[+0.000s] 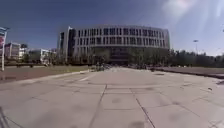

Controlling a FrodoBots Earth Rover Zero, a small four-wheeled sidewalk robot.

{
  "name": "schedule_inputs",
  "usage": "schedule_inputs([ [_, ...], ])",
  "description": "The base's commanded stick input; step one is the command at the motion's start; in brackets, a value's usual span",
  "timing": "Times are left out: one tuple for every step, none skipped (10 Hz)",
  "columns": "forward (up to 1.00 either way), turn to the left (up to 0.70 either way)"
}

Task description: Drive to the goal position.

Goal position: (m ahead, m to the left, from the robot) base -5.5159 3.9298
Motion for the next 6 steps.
schedule_inputs([
  [0.7, 0.0],
  [0.7, 0.0],
  [0.7, 0.0],
  [0.7, 0.0],
  [0.7, 0.0],
  [0.7, 0.0],
])
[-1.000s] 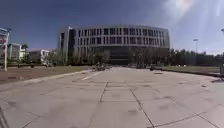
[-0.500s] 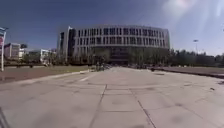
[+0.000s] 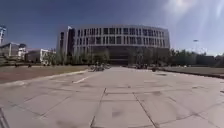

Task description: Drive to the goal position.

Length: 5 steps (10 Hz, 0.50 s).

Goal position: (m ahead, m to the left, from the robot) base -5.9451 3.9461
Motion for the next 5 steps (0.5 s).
schedule_inputs([
  [0.7, 0.0],
  [0.7, 0.0],
  [0.7, 0.0],
  [0.7, 0.0],
  [0.7, 0.0],
])
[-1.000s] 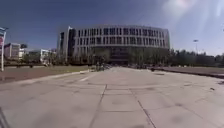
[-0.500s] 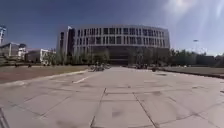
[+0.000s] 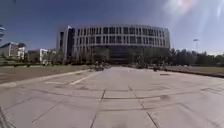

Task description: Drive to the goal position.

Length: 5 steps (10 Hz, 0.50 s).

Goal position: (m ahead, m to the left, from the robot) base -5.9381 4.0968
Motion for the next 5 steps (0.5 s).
schedule_inputs([
  [0.7, 0.0],
  [0.7, 0.0],
  [0.7, 0.05],
  [0.7, 0.14],
  [0.7, 0.14],
])
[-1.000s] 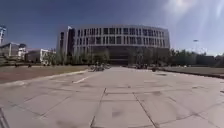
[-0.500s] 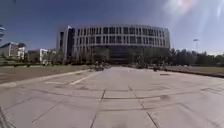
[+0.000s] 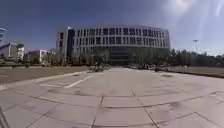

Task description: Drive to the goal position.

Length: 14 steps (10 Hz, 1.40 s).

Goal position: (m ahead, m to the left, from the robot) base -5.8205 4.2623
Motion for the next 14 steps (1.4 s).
schedule_inputs([
  [0.7, 0.1],
  [0.7, 0.02],
  [0.7, 0.01],
  [0.7, 0.01],
  [0.7, 0.01],
  [0.7, 0.01],
  [0.7, 0.01],
  [0.7, 0.01],
  [0.7, 0.01],
  [0.7, 0.01],
  [0.7, 0.01],
  [0.7, 0.01],
  [0.7, 0.01],
  [0.7, 0.01],
])
